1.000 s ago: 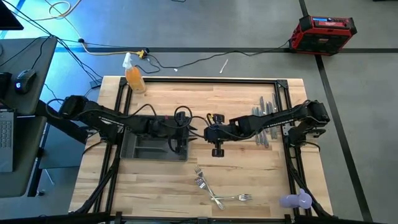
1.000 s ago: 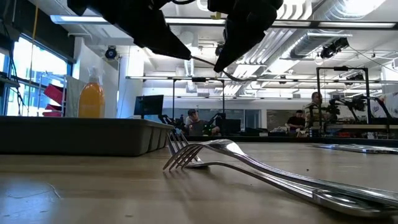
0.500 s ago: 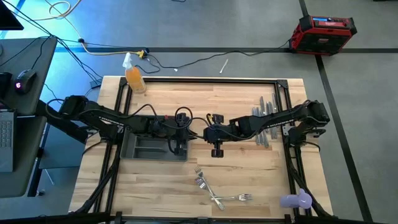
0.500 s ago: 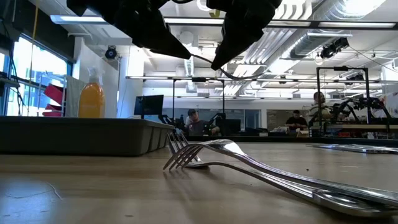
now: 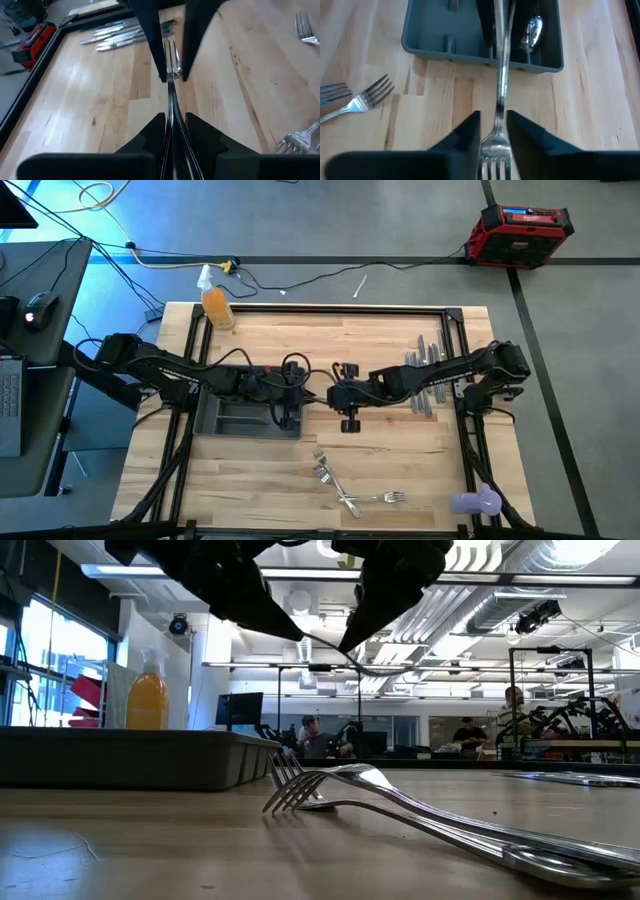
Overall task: Sort silverware
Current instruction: Put the silver fork into the black silverware tray
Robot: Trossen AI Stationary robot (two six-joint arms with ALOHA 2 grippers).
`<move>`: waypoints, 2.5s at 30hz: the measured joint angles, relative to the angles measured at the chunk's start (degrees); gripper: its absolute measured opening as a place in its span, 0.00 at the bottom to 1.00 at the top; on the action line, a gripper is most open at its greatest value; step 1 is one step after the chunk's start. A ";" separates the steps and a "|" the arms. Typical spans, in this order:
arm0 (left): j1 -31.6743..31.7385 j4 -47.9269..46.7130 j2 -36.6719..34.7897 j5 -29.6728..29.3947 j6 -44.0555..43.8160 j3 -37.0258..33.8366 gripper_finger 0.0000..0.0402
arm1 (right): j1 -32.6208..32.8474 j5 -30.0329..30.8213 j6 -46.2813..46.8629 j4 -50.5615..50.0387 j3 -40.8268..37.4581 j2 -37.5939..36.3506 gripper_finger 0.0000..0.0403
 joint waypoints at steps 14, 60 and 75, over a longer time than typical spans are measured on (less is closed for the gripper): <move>-1.58 -24.64 -10.46 -7.64 -6.00 0.00 0.11 | 2.66 8.97 4.19 -7.47 0.02 -10.88 0.52; 14.73 -43.75 -11.95 13.04 -7.25 -8.54 0.42 | 6.36 12.72 5.48 -7.69 0.02 -13.84 0.43; 1.85 -33.79 -18.01 7.48 -7.53 -2.99 0.51 | 8.95 3.74 3.07 -8.87 -4.03 -13.86 0.42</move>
